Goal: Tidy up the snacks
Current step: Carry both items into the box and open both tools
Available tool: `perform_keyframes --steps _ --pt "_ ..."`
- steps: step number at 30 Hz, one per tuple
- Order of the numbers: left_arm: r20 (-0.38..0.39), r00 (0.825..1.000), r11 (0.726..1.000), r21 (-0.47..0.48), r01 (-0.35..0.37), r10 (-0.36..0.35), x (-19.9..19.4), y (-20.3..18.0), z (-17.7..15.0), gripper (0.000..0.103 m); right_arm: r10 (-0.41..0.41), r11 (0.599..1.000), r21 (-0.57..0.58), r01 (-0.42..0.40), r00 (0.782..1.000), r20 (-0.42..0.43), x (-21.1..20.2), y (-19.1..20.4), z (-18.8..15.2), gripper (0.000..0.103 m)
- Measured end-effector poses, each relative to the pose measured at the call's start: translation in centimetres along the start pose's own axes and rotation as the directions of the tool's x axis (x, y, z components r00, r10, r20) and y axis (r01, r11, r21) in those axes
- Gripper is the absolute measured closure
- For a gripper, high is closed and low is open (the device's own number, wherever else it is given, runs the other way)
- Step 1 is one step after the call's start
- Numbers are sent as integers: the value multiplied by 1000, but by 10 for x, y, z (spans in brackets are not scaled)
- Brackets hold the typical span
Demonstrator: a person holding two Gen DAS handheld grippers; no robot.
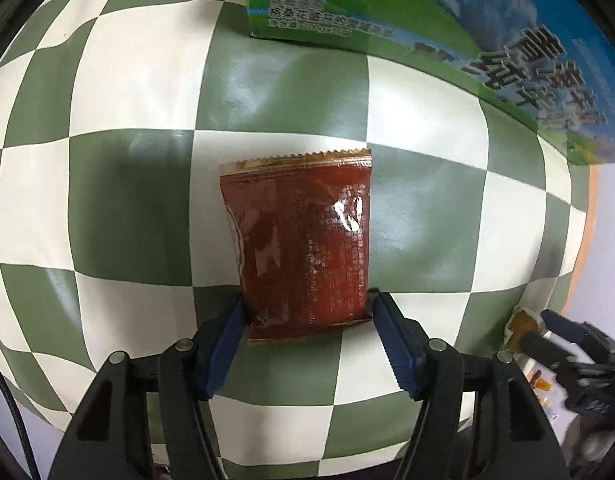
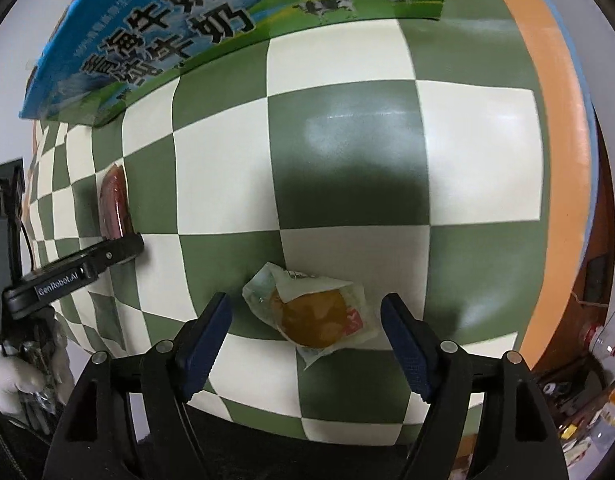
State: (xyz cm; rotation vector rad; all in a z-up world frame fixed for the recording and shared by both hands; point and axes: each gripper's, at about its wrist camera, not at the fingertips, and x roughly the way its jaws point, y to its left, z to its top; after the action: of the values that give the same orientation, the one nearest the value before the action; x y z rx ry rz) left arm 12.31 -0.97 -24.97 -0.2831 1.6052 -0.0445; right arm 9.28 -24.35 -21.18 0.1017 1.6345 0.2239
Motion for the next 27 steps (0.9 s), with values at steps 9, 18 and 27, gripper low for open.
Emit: perform_keyframes --steps 9,18,27 --pt "40 999 996 -79 31 -28 -8 32 26 36 -59 995 -80 57 998 -29 26 15 -9 24" --pt "116 991 996 42 -74 69 -6 -4 18 48 -116 987 -107 123 991 67 31 28 -18 44" --pt "121 993 997 76 -12 3 -23 -17 22 48 -42 997 -57 49 993 112 4 7 -22 50"
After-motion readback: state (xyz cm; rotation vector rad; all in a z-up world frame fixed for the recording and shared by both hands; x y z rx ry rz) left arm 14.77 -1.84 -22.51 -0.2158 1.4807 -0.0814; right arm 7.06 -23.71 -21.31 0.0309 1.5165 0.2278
